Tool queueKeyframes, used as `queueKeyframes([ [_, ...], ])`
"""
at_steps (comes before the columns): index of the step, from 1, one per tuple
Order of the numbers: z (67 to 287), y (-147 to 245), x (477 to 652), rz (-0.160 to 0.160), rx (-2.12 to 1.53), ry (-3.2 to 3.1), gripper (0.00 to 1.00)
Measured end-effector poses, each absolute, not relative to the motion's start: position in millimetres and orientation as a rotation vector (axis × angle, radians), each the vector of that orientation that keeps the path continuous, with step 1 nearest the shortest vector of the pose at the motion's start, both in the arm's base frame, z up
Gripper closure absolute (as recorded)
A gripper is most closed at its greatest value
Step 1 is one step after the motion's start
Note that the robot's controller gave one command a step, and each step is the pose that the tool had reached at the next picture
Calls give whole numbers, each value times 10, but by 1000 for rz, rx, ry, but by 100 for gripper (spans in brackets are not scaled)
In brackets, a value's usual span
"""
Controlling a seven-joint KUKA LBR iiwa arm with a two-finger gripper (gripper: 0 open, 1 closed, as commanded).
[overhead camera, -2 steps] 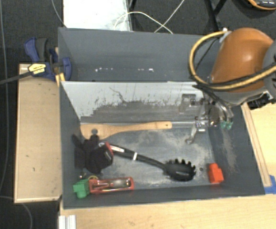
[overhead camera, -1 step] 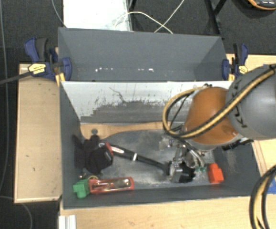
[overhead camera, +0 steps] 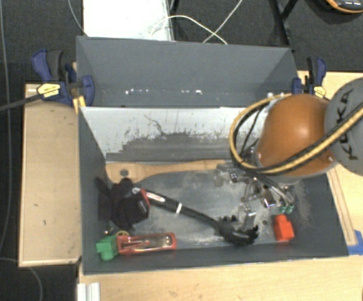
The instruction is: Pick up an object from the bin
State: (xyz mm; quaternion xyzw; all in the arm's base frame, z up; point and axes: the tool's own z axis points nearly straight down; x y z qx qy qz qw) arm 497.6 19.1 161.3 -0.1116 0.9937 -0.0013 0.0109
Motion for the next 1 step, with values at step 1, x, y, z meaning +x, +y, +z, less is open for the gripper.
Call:
queueKeyframes([
  [1, 993, 810, 4937, 5, 17, 3144, 0],
])
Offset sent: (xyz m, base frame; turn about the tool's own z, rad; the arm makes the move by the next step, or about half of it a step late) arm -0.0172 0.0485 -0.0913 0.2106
